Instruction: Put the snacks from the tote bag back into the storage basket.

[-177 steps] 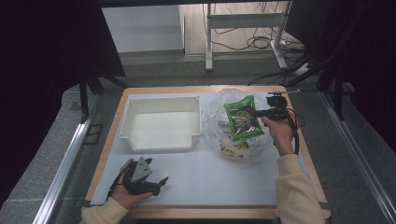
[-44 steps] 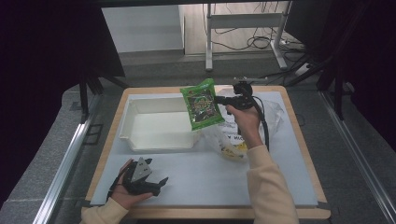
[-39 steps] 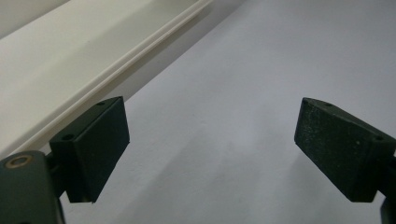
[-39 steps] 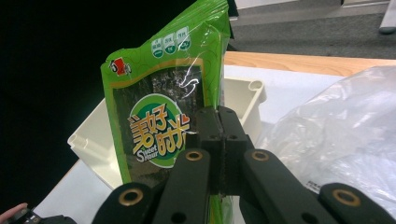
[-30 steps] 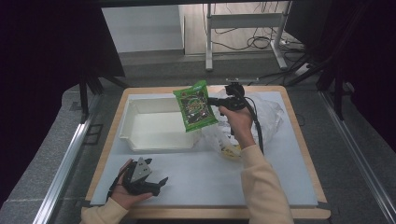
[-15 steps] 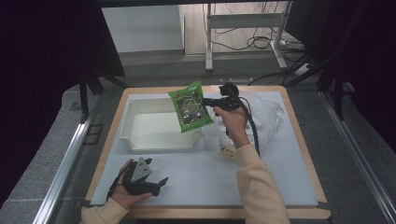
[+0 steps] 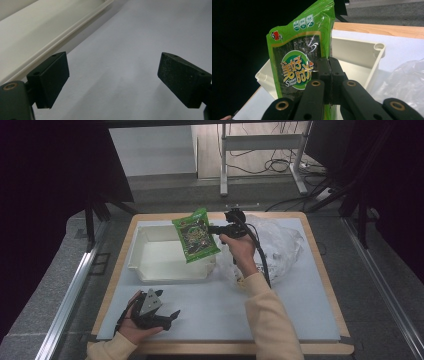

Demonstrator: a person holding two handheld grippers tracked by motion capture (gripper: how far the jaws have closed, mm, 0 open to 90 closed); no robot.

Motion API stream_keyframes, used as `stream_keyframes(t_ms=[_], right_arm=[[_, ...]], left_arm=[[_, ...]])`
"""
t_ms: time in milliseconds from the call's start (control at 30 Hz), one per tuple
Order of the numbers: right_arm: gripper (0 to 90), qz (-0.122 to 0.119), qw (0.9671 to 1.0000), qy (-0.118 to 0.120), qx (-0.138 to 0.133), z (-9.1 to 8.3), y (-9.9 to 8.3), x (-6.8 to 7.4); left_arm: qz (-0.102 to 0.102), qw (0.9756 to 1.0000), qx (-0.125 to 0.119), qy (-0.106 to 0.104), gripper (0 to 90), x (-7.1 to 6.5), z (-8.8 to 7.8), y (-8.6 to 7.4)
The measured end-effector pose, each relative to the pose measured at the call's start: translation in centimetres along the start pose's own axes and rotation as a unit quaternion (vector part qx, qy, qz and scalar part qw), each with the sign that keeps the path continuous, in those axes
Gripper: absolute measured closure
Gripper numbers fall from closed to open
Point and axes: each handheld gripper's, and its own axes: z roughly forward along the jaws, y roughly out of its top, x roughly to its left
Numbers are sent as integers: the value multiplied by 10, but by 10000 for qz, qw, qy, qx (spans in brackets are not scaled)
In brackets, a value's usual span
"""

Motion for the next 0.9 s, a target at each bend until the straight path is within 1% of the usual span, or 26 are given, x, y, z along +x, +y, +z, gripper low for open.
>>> stream_keyframes(t_ms=[200, 400, 567, 733, 800, 900], right_arm=[[900, 41, 10000, 1, 47, 9, 1, 3], [900, -30, 9999, 22, 101, 17, 1, 9], [900, -16, 9999, 56, 142, 26, -1, 13], [900, -14, 9998, 82, 164, 31, -2, 14], [900, 23, 9998, 93, 177, 33, -2, 14], [900, 14, 9998, 95, 192, 37, -3, 15]], left_arm=[[-15, 10000, -22, -7, 103, 0, 0, 0], [-31, 10000, -28, 1, 103, 0, 0, 0], [-24, 10000, -29, 2, 104, 0, -1, 0], [-3, 10000, -12, 17, 104, 0, 0, 0], [-9, 10000, -11, 19, 104, 0, 0, 0], [-47, 10000, -41, 18, 105, 0, -1, 1]])
